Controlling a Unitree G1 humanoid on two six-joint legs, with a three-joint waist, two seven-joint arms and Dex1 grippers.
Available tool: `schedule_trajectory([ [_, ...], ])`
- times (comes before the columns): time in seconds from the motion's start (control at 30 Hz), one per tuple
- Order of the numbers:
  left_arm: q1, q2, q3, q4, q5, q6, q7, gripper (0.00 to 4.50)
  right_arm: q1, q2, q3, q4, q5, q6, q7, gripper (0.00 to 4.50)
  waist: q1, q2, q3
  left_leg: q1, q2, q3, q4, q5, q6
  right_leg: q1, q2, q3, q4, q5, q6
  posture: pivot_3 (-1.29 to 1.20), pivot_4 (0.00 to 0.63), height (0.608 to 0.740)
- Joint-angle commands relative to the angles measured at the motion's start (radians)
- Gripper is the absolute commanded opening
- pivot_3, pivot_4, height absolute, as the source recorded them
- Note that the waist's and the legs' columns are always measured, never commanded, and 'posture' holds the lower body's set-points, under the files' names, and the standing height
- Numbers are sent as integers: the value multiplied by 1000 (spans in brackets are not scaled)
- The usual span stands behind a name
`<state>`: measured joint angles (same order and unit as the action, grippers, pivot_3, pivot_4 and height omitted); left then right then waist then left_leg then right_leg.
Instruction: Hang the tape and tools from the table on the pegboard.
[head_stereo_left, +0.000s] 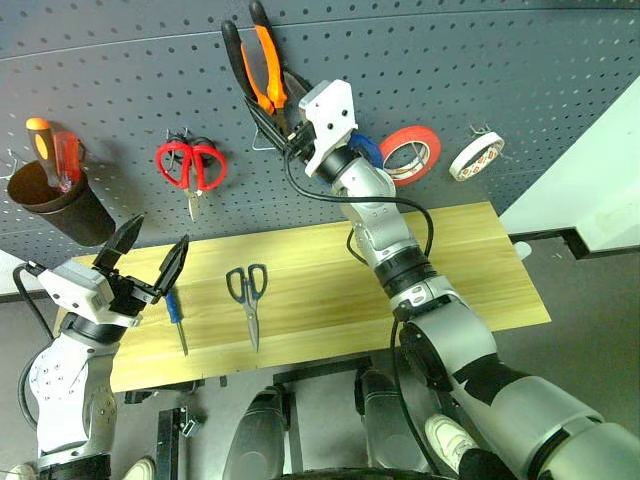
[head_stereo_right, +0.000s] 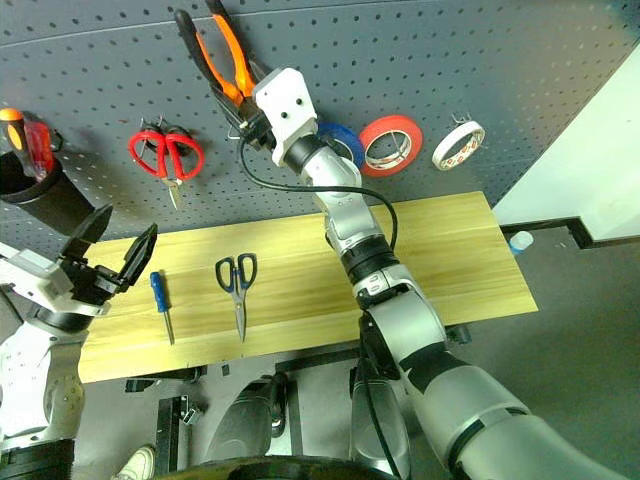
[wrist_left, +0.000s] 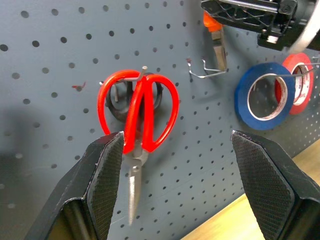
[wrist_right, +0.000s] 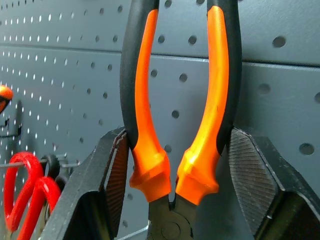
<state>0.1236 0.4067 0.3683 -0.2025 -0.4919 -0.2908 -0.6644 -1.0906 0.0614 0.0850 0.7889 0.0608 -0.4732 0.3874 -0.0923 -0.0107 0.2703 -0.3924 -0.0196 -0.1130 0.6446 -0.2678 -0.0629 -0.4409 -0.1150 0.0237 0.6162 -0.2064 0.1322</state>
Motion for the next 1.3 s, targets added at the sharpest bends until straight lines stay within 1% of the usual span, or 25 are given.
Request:
schedule_trajectory([
  [0.03, 14, -5, -1, -40, 0, 0, 11, 3578, -44, 21, -20, -8, 12, -55, -6, 2584, 0, 0, 3, 0, 0, 0, 0, 0, 0, 0, 0, 0, 0, 0, 0, 38, 286, 733],
  [0.43, 18, -9, -23, -23, -3, 1, -1, 3578, -24, 57, -20, -18, 16, -57, 32, 2584, 0, -1, 6, 0, 0, 0, -1, 0, 0, -1, 0, 0, 0, 0, -1, 34, 281, 733],
  [0.77, 20, -19, -17, -4, -2, -14, -13, 3578, -74, 46, -33, 107, -11, -61, 2, 2584, -1, -1, 7, 0, 0, 0, -1, 0, 0, -1, 0, 0, 0, 0, -1, 42, 270, 733],
  [0.8, 19, -19, -16, -2, -2, -16, -14, 3578, -79, 44, -34, 120, -12, -63, 1, 3333, -1, -1, 7, 0, 0, 0, -1, 0, 0, -1, 0, 0, 0, 0, -1, 43, 268, 733],
  [0.93, 19, -17, -13, 9, -6, -24, -20, 3578, -85, 40, -40, 137, -9, -75, 3, 4482, -1, -1, 6, 0, 0, 0, -1, 0, 0, -1, 0, 0, 1, 0, -1, 45, 263, 733],
  [0.97, 19, -17, -11, 11, -7, -26, -21, 3578, -80, 36, -37, 126, -15, -90, -4, 4482, 0, -1, 6, 0, 0, 0, 0, 0, 0, -1, 0, 0, 1, 0, -1, 44, 262, 733],
  [1.07, 20, -17, -9, 20, -7, -32, -24, 3578, -48, 20, -23, 60, -33, -123, -8, 4482, 1, -1, 6, 0, 0, 0, 1, 1, -1, 0, 0, 0, 2, -2, -4, 37, 255, 733],
  [1.13, 29, -15, -6, 19, -3, -31, -22, 3578, 8, -4, -1, -48, -46, -127, 11, 4482, 7, -1, 6, 0, 0, 0, 1, 1, -1, 0, 0, 0, 1, -2, -4, 32, 251, 733],
  [1.23, 65, -1, 3, 0, 6, -6, -13, 3578, 152, -64, 66, -304, -17, -70, 137, 4482, 23, -2, 6, 0, 0, 0, -1, 1, -1, -1, 0, 0, 0, -1, -1, 13, 247, 733],
  [1.3, 97, 14, 7, -15, 27, 30, 9, 3578, 264, -121, 117, -515, 36, 31, 231, 4482, 23, -2, 6, -1, 0, 0, -2, 1, -1, -1, 0, 0, -1, -2, 0, -3, 246, 733],
])
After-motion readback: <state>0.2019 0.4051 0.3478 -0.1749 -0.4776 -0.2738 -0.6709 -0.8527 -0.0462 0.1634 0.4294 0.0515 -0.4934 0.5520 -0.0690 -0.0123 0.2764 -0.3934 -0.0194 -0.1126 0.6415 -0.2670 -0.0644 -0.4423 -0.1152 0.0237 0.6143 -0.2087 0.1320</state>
